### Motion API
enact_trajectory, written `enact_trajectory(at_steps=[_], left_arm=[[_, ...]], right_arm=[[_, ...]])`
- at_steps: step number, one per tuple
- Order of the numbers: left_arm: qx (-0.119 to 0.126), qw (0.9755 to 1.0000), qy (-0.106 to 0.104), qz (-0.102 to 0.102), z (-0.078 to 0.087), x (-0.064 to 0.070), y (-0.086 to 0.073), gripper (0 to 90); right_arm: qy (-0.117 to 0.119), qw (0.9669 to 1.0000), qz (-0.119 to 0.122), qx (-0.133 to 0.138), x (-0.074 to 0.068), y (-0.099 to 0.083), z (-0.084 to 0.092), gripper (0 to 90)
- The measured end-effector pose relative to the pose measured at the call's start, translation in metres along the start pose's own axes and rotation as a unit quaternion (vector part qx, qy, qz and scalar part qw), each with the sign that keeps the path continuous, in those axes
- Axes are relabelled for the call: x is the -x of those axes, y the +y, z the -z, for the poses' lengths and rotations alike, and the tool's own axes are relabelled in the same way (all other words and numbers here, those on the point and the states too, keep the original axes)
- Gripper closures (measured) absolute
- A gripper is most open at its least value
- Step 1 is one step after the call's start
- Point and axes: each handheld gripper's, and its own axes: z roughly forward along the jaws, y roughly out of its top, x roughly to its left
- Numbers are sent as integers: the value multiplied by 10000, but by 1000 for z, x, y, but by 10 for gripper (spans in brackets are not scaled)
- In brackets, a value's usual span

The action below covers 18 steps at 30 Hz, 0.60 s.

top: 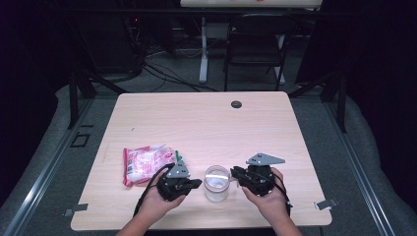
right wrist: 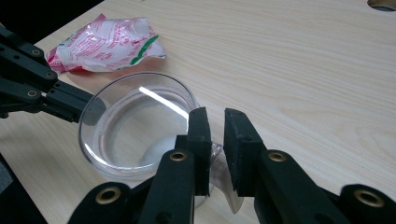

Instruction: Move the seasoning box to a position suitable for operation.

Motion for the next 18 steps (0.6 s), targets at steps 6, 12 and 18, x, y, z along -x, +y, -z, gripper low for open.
enact_trajectory(at_steps=[6,12,18], left_arm=[[-10,10000,-74,-37,-3,1,1,900],[-46,9999,-99,-41,-2,1,2,900],[24,9999,-110,-53,0,1,4,900]], right_arm=[[6,10000,-16,2,0,-1,2,805],[6,10000,-54,24,1,-2,3,805],[55,9999,-101,61,1,-3,2,803]])
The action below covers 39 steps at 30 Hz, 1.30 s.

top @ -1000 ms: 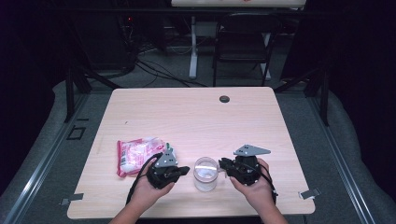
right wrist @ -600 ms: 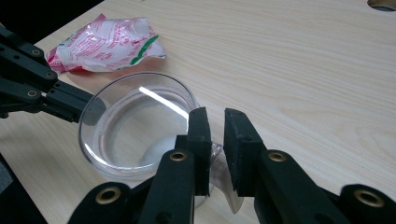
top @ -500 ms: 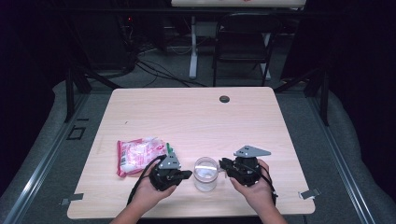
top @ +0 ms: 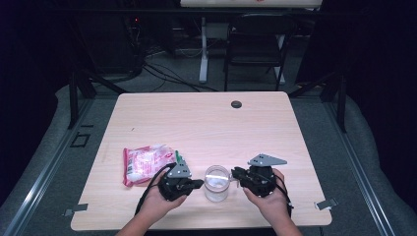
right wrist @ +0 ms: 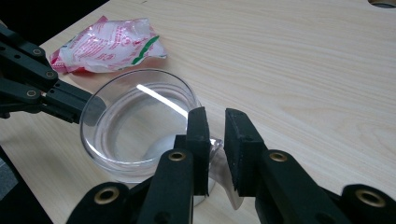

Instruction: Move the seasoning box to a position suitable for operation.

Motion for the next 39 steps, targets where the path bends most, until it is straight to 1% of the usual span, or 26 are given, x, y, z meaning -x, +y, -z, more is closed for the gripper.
enact_trajectory(at_steps=[2,3,7,9,11,15,17,18,20,22,23,25,27,29,30,31,33,35,37,39], left_arm=[[8,10000,-3,-5,0,0,0,900],[63,10000,18,17,0,1,0,900],[77,10000,12,0,2,0,1,900],[129,9999,50,14,2,0,1,900],[105,9999,25,12,3,0,1,900],[151,9999,53,36,4,0,3,900],[263,9996,63,69,5,0,5,900],[263,9996,63,69,5,0,5,900],[368,9993,-39,87,6,-1,7,900],[358,9993,-57,66,6,0,9,900],[386,9992,-44,15,6,1,10,900],[411,9991,-58,-36,6,4,13,900],[453,9989,-77,-59,6,5,16,900],[487,9987,-105,-90,7,6,19,900],[496,9987,-112,-98,7,6,20,899],[533,9984,-140,-112,7,6,23,898],[572,9982,-146,-119,7,6,27,898],[602,9980,-154,-127,7,6,30,895],[608,9979,-165,-134,7,6,31,893],[627,9978,-170,-158,6,6,35,890]], right_arm=[[4,10000,-5,3,0,0,0,803],[5,10000,-10,4,0,0,0,803],[-2,10000,13,-9,0,0,0,802],[-21,10000,29,-12,0,0,0,802],[-32,10000,28,-6,0,-1,0,802],[-34,10000,5,26,0,-2,1,800],[-58,10000,-13,35,1,-3,2,798],[-47,10000,-34,51,1,-3,2,797],[-53,9999,-56,75,1,-5,3,793],[-63,10000,-28,59,1,-5,4,789],[-81,9999,-33,98,0,-6,4,784],[-134,9998,47,108,-2,-9,6,760],[-147,9998,64,134,-2,-10,6,756],[-172,9997,111,103,-3,-11,8,743],[-116,9996,218,162,-5,-12,11,726],[-106,9994,264,202,-8,-13,12,716],[-113,9982,527,267,-12,-14,15,678],[-127,9969,716,292,-18,-16,18,656],[-71,9960,835,300,-23,-17,20,627],[-56,9950,926,376,-26,-18,23,594]])
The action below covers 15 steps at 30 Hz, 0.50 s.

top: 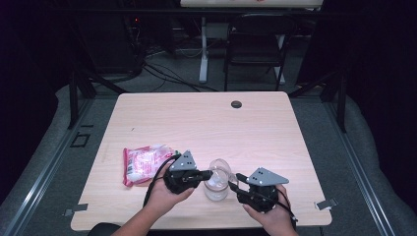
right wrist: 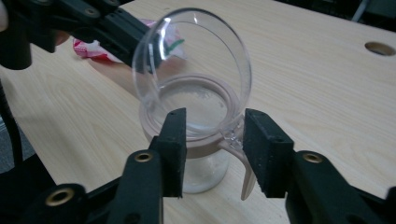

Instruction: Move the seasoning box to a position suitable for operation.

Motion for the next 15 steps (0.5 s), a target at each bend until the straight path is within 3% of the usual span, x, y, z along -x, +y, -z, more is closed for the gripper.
enact_trajectory(at_steps=[7,12,13,15], left_arm=[[66,10000,-26,3,-1,1,5,864],[176,9998,13,14,-2,4,6,762],[222,9997,67,1,-3,5,5,691],[197,9997,144,2,-4,4,3,674]], right_arm=[[80,9997,251,13,-7,-3,2,521],[-50,9989,453,63,-13,-5,-4,473],[-100,9986,511,47,-15,-5,-7,480],[-134,9984,546,49,-16,-6,-9,492]])
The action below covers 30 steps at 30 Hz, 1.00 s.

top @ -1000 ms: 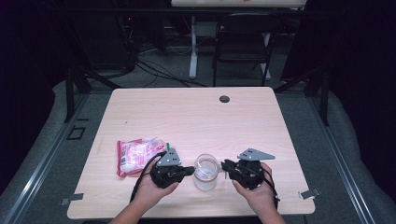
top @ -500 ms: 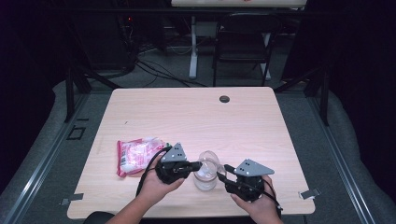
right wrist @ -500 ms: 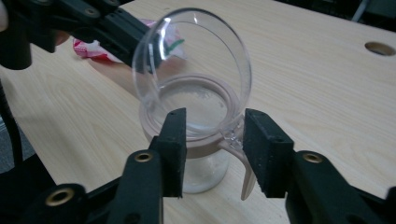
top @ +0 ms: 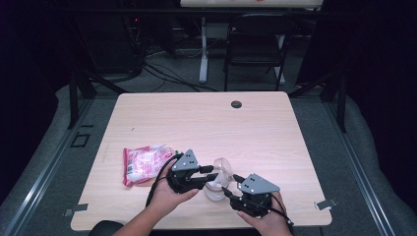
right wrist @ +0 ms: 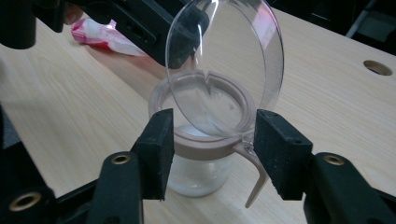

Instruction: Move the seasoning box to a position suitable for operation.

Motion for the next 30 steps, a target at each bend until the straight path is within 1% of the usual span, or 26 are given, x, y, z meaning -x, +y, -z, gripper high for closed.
enact_trajectory(at_steps=[1,3,4,6,7,9,11,12,14,17,18,19,20,21,22,23,24,25,27,28,29,30], left_arm=[[-29,10000,44,50,0,-1,-3,657],[-18,9999,76,77,0,-2,-4,651],[-40,9999,106,77,0,-3,-5,628],[-35,9999,130,92,-1,-4,-6,611],[-63,9997,172,148,-2,-5,-7,605],[-88,9997,192,153,-3,-7,-8,595],[-168,9994,221,192,-6,-9,-10,590],[-268,9990,231,262,-10,-11,-12,588],[-371,9987,242,247,-12,-13,-13,588],[-417,9983,293,276,-15,-14,-14,588],[-458,9981,294,304,-16,-16,-14,588],[-475,9980,302,290,-17,-17,-15,589],[-493,9977,310,333,-19,-17,-15,592],[-590,9973,254,359,-20,-18,-15,596],[-589,9973,277,342,-22,-19,-16,609],[-688,9968,265,321,-23,-20,-16,620],[-714,9965,340,275,-25,-20,-16,643],[-693,9966,337,293,-25,-20,-16,649],[-684,9966,345,290,-26,-21,-16,667],[-687,9967,342,272,-25,-22,-16,685],[-687,9967,342,272,-25,-22,-16,689],[-708,9966,320,270,-25,-22,-15,689]], right_arm=[[-109,9999,111,-18,-2,0,-3,515],[-108,9999,129,2,-2,0,-3,518],[-149,9997,201,11,-3,1,-4,515],[-155,9997,213,16,-3,1,-4,516],[-141,9997,211,17,-3,1,-4,519],[-129,9997,202,22,-3,1,-3,525],[-100,9998,158,25,-2,1,-2,534],[-81,9999,99,53,0,1,-1,541],[-76,9999,60,63,0,0,0,548],[-77,9999,57,54,0,0,1,552],[-98,9999,49,53,0,0,1,556],[-93,9999,32,63,0,-1,2,559],[-95,9999,18,74,1,-1,2,562],[-101,9999,17,61,1,-2,4,566],[-118,9999,-24,70,2,-2,5,572],[-125,9999,-44,88,3,-2,6,575],[-154,9998,-87,95,5,-3,8,583],[-152,9998,-108,100,6,-3,10,590],[-154,9996,-234,99,10,-4,14,613],[-123,9992,-388,55,14,-5,17,625],[-104,9988,-468,51,16,-6,18,626],[-104,9988,-468,51,16,-6,18,626]])
